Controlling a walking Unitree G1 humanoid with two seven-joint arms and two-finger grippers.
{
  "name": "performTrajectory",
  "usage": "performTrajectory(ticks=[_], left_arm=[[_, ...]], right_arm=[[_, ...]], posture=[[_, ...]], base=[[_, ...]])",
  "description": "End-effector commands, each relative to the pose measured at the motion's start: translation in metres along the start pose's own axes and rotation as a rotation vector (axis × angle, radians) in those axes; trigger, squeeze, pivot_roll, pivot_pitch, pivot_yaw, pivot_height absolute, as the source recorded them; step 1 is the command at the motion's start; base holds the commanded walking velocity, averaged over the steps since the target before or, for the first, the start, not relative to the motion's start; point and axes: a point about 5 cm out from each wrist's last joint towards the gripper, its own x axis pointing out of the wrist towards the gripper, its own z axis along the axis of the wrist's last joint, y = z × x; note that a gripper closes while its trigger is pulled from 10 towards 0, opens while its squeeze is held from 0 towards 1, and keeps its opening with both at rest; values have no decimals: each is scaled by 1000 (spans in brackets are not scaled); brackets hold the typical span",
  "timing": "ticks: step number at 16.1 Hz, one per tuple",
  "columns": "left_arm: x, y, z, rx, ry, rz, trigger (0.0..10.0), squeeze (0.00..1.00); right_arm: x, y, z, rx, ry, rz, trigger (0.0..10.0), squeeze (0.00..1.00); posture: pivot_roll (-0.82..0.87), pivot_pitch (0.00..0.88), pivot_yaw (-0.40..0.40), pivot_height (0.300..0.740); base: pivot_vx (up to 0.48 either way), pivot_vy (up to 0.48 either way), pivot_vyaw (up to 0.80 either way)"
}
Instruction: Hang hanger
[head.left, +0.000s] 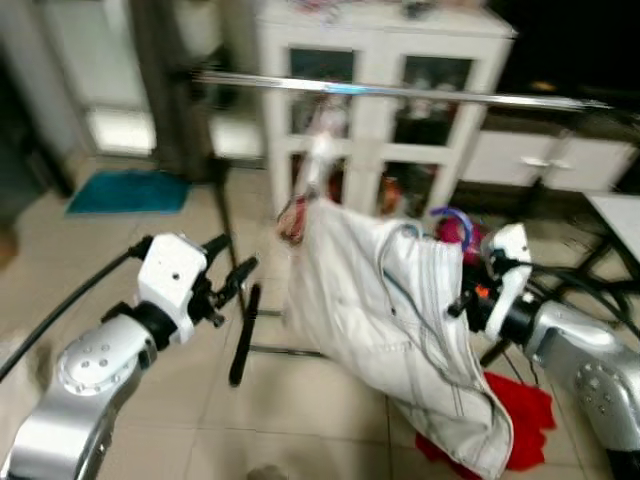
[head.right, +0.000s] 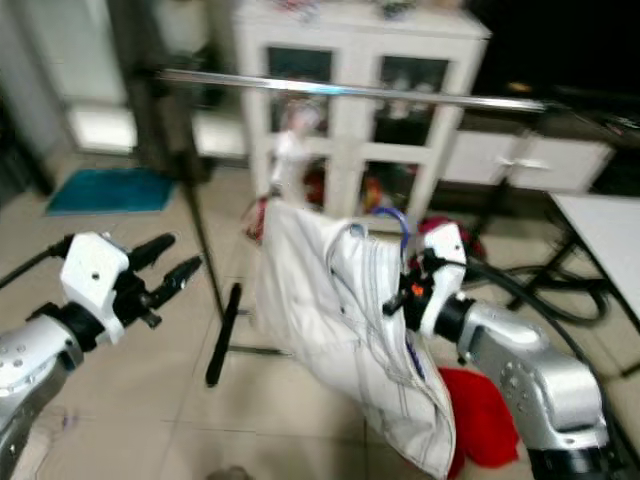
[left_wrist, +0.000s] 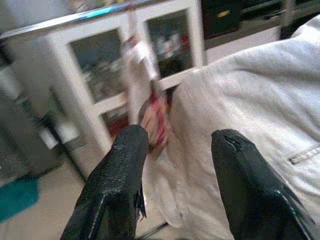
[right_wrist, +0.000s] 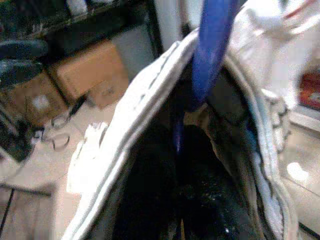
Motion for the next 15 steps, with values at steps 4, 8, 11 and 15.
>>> performTrajectory(ticks=[4,8,11,15], left_arm=[[1,-5,2,14,-5,-8,10000,0],[4,-6,1,3,-14,15,10000,0],[6,-4,-1,-10,-6,60,10000,0],[6,14,15,-60,-113,81,10000,1000]], right_arm=[[-2,2,11,-38,-55,-38,10000,0],[-1,-2,18,15,-144,-98,10000,0],[0,1,20,18,-178,-92,10000,0],[1,4,28,-3,-183,-15,10000,0]], posture=[[108,0,-53,740],[97,0,-60,740],[89,0,-72,740],[84,0,-91,740]], base=[[0,0,763],[0,0,381],[0,0,0],[0,0,0]])
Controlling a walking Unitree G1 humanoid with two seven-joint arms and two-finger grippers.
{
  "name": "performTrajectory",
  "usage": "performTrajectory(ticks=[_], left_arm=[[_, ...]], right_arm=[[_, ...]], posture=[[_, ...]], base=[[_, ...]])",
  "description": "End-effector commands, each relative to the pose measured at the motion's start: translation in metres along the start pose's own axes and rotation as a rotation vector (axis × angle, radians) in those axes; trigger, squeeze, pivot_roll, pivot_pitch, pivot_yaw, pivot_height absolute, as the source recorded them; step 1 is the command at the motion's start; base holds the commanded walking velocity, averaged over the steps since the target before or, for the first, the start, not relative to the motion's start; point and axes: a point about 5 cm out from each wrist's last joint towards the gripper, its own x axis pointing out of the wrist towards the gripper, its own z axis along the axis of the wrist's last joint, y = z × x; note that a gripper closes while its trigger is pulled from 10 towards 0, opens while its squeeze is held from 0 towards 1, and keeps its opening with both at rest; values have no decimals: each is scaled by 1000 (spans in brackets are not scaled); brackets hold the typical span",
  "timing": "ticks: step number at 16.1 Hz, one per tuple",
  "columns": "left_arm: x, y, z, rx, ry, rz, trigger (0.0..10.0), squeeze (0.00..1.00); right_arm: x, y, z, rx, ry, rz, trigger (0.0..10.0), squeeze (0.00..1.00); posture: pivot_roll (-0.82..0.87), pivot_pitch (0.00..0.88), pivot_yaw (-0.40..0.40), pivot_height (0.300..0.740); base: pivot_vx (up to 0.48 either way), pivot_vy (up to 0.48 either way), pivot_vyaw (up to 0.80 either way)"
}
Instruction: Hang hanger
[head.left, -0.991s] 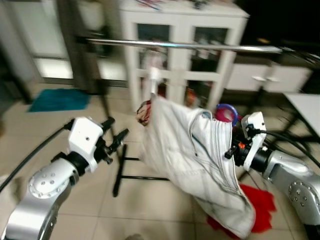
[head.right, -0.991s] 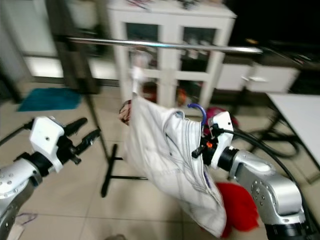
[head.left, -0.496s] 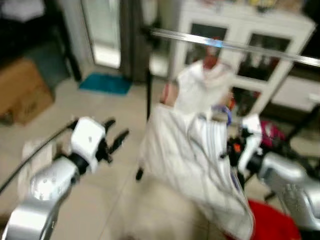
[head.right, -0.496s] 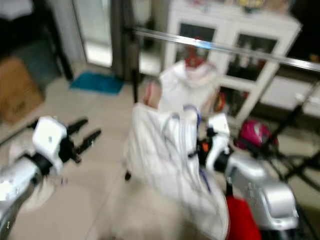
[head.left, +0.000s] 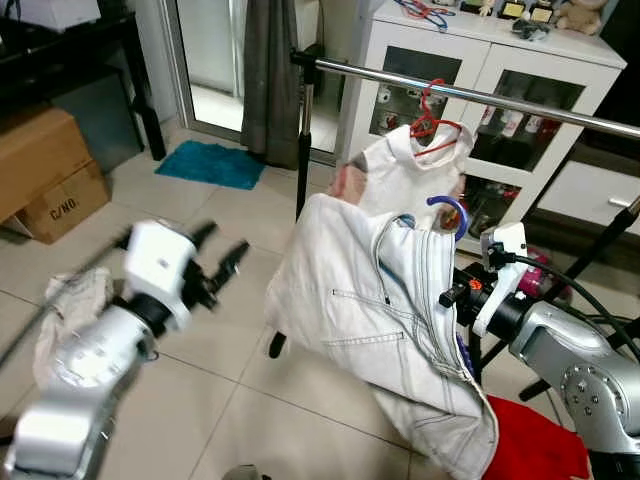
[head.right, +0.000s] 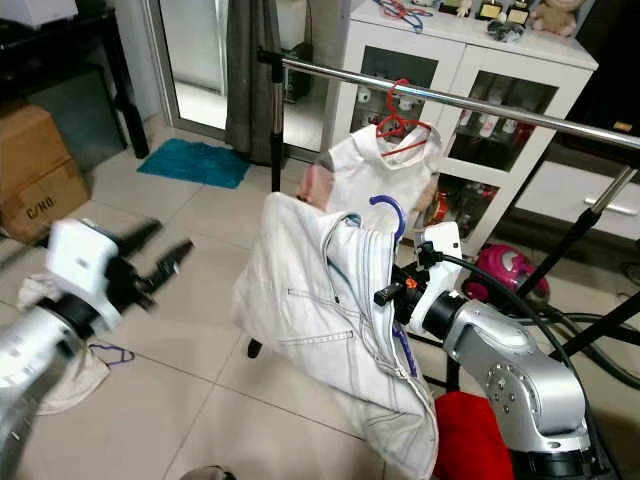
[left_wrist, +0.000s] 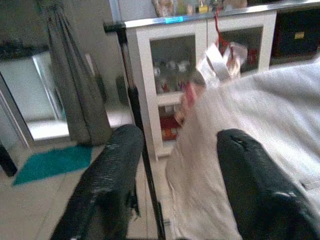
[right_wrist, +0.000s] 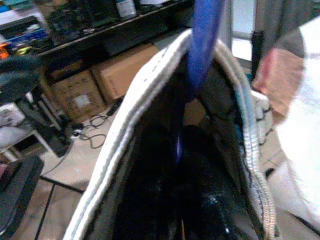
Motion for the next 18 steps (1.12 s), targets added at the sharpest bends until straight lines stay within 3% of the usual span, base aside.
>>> performTrajectory(ticks=[1,3,6,7,8,9,12,15,18], left_arm=[[-1,13,5,67,-5,-11,10000,1000],[-1,22,7,130,-1,-54,10000,1000],[12,15,16,119,-35,-61,10000,1000],[14,10,11,56,-27,-26,10000,808],[15,2,5,-8,-21,4,10000,184],[15,-7,3,-47,-35,9,10000,0],[14,-15,-5,-44,-19,62,10000,0],[16,-19,-8,-110,-23,114,10000,0],[16,-24,-10,-112,-18,105,10000,0]], right_arm=[[-1,2,27,-56,-90,64,10000,0],[-2,2,33,-64,-85,119,10000,0],[-1,-8,35,-87,-73,49,10000,0],[0,-17,35,-86,-86,-46,10000,0],[-3,-27,36,-61,-119,-151,10000,0],[-8,-35,37,-26,-165,-237,10000,0],[-19,-43,35,30,-248,-377,10000,0],[-24,-38,32,7,-253,-419,10000,0],[-30,-37,27,-3,-228,-423,10000,0]], posture=[[84,0,-92,740],[82,0,-103,740],[77,0,-109,740],[72,0,-112,740],[69,0,-116,740],[71,0,-120,740],[71,0,-125,740],[68,0,-108,740],[70,0,-101,740]], base=[[0,0,0],[0,0,0],[0,0,0],[0,0,0],[0,0,0],[0,0,0],[0,0,0],[0,0,0],[294,0,0]])
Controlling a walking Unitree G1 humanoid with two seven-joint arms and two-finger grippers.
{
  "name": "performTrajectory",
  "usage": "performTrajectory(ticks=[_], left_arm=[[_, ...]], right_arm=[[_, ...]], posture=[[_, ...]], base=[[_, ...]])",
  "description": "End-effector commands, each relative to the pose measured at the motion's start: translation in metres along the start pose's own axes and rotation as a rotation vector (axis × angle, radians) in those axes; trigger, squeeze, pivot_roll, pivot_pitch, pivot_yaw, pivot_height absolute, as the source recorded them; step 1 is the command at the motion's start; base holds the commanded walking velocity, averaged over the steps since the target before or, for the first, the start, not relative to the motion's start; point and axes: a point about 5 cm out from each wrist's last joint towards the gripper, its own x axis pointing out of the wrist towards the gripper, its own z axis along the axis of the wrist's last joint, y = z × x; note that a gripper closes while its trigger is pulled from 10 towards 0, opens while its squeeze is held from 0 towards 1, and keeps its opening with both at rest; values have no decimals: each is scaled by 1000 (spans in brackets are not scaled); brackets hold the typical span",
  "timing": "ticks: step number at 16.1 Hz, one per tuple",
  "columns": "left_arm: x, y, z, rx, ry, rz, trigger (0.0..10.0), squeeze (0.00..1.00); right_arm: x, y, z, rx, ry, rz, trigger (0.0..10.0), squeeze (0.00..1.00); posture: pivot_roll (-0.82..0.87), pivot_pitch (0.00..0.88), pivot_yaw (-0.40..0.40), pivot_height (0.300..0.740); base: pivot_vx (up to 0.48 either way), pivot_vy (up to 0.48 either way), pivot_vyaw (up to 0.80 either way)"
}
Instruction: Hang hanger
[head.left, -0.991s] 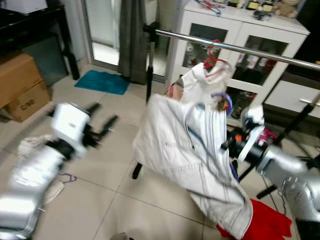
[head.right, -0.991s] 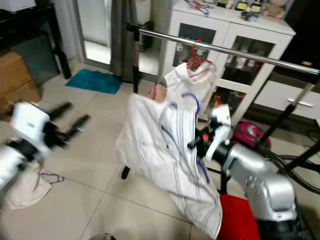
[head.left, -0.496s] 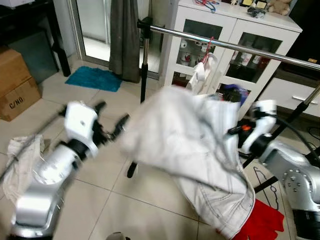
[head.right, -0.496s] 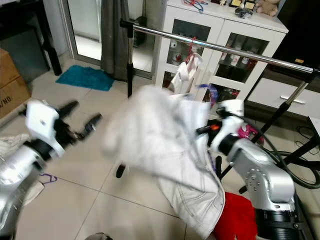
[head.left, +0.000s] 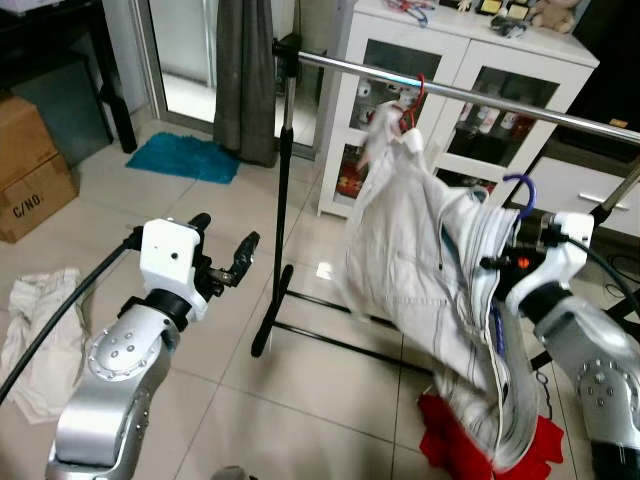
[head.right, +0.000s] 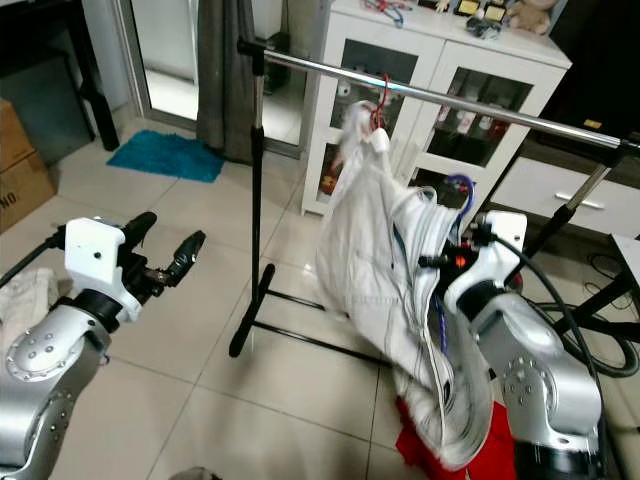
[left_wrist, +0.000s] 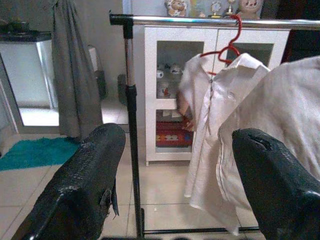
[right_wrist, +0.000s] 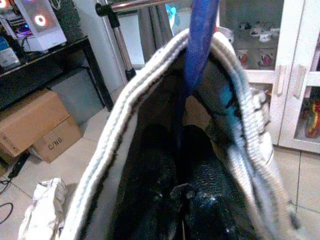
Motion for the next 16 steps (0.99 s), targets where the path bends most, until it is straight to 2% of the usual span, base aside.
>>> performTrajectory(ticks=[1,3,6,8,10,16], left_arm=[[0,-6,2,9,-6,-16,10000,0],[-1,-9,-2,23,14,-38,10000,0],[-5,-11,-11,51,57,-69,10000,0],[-5,-12,-13,56,66,-76,10000,0],[-7,-13,-16,64,83,-90,10000,0],[-6,-13,-17,48,89,-85,10000,0]], right_arm=[[-8,3,20,-67,-62,49,10000,0],[-21,3,16,-142,8,131,10000,0],[-40,-24,12,-177,84,34,10000,0],[-50,-34,12,-194,114,-2,10000,0],[-61,-54,12,-193,111,-138,10000,0],[-59,-53,-1,-121,76,-224,10000,0]], posture=[[71,0,-99,740],[72,0,-92,740],[65,0,-82,740],[61,0,-76,740],[55,0,-71,740],[60,0,-69,740]], base=[[360,0,0],[360,0,0],[361,0,0],[360,0,0],[362,0,0],[369,0,0]])
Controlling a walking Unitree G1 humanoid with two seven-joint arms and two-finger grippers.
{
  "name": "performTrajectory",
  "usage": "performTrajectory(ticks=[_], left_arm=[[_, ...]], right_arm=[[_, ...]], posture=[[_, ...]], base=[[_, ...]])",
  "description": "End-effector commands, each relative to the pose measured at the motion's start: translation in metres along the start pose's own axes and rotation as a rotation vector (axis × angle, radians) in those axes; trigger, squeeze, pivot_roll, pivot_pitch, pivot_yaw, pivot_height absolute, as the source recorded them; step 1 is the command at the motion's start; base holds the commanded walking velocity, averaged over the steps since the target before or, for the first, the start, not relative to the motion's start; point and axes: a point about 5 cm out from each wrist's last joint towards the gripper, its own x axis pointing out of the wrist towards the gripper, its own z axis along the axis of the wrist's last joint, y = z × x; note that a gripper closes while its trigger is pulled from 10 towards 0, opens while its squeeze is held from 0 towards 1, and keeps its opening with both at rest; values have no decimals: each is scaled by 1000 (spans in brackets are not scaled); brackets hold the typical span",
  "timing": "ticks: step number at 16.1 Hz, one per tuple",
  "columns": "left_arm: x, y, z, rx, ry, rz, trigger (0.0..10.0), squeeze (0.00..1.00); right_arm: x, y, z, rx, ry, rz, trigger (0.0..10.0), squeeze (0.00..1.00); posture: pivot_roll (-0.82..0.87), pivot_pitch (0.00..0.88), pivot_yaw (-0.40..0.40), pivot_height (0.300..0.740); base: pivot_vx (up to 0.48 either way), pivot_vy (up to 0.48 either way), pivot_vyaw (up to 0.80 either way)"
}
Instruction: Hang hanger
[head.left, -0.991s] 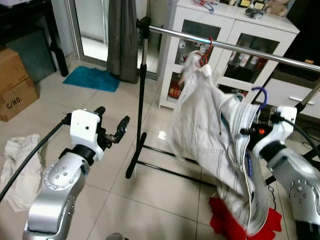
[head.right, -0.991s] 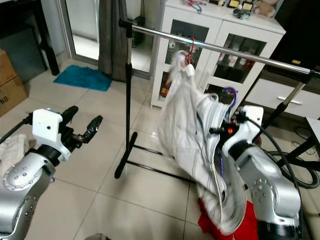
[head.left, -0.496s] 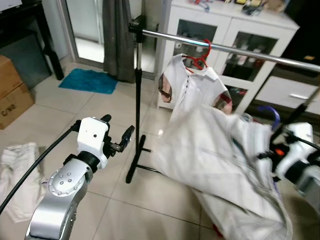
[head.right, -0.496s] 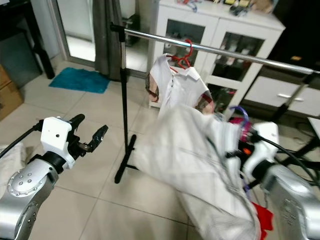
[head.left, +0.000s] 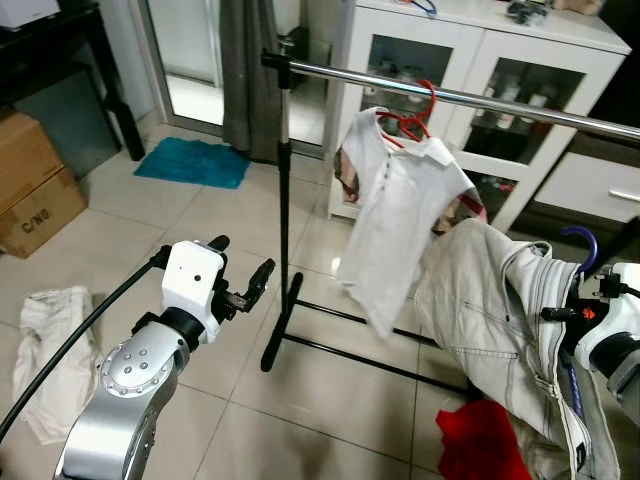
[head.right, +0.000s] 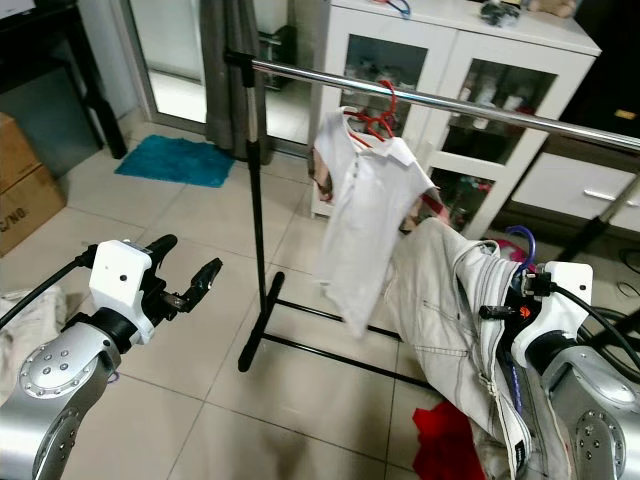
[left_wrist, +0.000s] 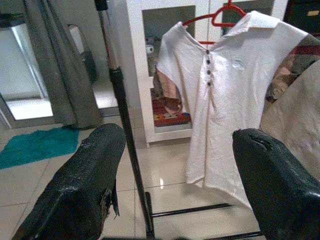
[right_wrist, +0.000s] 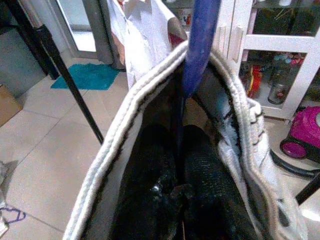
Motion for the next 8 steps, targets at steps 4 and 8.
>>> performTrajectory(ticks=[4,8], left_arm=[[4,-1,-1,-11,7,-13,10000,0],[5,-5,-2,-10,11,-46,10000,0]], right_arm=[[-2,1,8,0,-59,-15,10000,0],[-8,-3,8,-14,-55,-25,10000,0]], posture=[[58,0,-62,740],[50,0,-52,740]], base=[[377,0,-783],[379,0,-777]])
